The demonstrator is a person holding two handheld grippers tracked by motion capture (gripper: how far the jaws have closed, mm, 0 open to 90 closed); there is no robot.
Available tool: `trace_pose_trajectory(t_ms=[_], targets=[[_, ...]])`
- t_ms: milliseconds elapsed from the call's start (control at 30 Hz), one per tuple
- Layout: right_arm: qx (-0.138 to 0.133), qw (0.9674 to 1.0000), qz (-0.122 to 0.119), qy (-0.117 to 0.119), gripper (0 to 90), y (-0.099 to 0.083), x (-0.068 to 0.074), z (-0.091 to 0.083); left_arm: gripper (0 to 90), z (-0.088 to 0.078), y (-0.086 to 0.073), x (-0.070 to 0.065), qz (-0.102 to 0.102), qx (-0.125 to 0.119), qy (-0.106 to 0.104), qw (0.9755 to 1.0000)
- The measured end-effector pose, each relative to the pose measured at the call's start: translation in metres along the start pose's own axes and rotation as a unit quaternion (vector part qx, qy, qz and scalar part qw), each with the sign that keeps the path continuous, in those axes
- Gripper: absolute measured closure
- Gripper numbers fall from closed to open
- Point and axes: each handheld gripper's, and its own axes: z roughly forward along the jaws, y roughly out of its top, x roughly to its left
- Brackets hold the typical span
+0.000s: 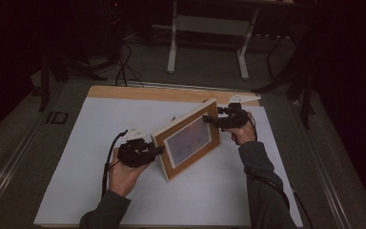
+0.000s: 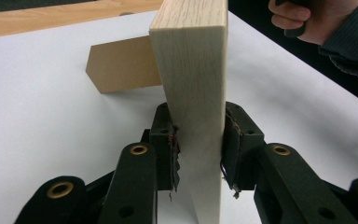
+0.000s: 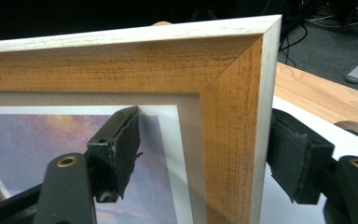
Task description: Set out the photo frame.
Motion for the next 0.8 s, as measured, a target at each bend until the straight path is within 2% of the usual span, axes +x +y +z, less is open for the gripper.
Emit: trace_pose_trajectory(t_ms=[300, 800], targets=[[0.001, 1.0000, 0.003, -0.009, 35.4, -0.0026, -0.0004, -0.0056, 69.6, 0.0015, 0.0019, 0.0031, -0.003, 0.001, 0.004, 1.0000], [0.000, 0.9999, 0.006, -0.015, 37.7, -0.0031, 0.0001, -0.0073, 69.5, 0.0019, 0.0028, 0.0051, -0.002, -0.001, 0.010, 1.0000]])
